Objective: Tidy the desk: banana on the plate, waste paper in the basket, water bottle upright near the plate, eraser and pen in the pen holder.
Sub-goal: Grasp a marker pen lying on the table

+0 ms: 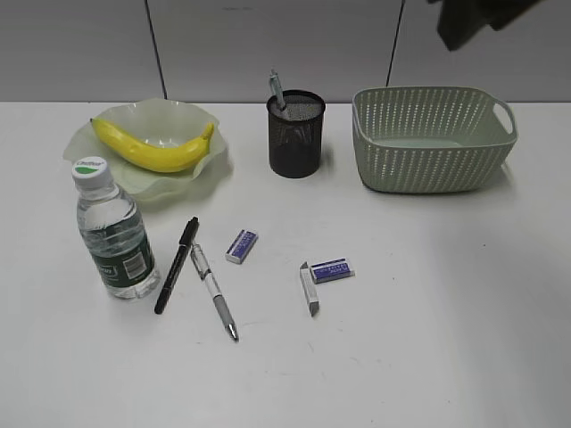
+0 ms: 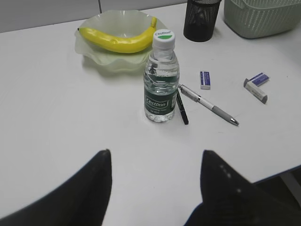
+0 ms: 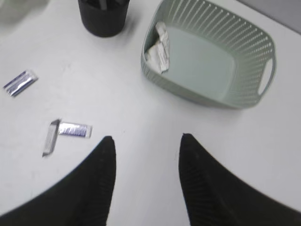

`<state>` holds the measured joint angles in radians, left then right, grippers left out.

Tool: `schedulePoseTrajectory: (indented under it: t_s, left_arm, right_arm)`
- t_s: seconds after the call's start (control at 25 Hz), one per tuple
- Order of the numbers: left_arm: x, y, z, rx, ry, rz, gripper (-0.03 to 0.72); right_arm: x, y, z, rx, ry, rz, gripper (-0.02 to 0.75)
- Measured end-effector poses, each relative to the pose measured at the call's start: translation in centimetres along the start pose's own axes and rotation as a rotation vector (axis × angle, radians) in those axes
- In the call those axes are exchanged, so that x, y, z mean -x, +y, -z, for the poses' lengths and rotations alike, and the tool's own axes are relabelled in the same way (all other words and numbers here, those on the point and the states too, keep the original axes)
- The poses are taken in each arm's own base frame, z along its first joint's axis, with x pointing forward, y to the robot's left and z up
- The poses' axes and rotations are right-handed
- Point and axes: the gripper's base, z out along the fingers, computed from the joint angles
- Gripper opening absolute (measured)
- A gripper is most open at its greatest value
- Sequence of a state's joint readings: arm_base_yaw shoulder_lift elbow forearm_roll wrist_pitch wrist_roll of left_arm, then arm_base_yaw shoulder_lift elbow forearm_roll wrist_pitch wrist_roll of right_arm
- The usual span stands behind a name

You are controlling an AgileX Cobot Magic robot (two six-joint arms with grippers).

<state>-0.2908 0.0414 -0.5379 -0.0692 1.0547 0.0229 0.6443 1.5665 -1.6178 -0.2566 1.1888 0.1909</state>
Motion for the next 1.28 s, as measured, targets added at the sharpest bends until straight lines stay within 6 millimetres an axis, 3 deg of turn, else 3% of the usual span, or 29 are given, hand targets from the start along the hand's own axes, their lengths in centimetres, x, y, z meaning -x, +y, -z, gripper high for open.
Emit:
schedulePoseTrajectory:
  t_s: [0.08, 0.28, 0.48, 0.72, 1.0, 1.16, 1.28]
  left_arm:
    - [0.0, 0.0, 0.0, 0.0, 0.0, 0.0, 0.447]
    - [0.0, 0.0, 0.0, 0.0, 0.0, 0.0, 0.447]
    - [0.0, 0.0, 0.0, 0.0, 0.0, 0.0, 0.447]
    - [0.0, 0.0, 0.0, 0.001, 0.0, 0.0, 0.447]
    - [0.1, 0.0, -0.2, 0.001, 0.015, 0.0, 0.445]
    - [0.7, 0.0, -1.3, -0.009, 0.087, 0.01, 0.44]
    - [2.3, -0.3, -2.6, -0.043, 0.127, 0.033, 0.437]
  right_arm:
    - [-2.5, -0.4, 2.0, 0.037, 0.008, -0.013, 0.361]
    - [-10.9, -1.2, 5.8, 0.135, 0.017, 0.01, 0.361]
    - [-19.7, -2.1, 8.1, 0.188, -0.044, 0.013, 0.361]
    - [-28.0, -3.2, 9.4, 0.2, -0.223, -0.009, 0.355]
    - [-33.8, -3.6, 8.9, 0.214, -0.488, -0.034, 0.349]
    - [-34.5, -3.7, 8.7, 0.213, -0.517, -0.029, 0.347]
    - [-34.4, -3.6, 8.6, 0.214, -0.531, -0.028, 0.346]
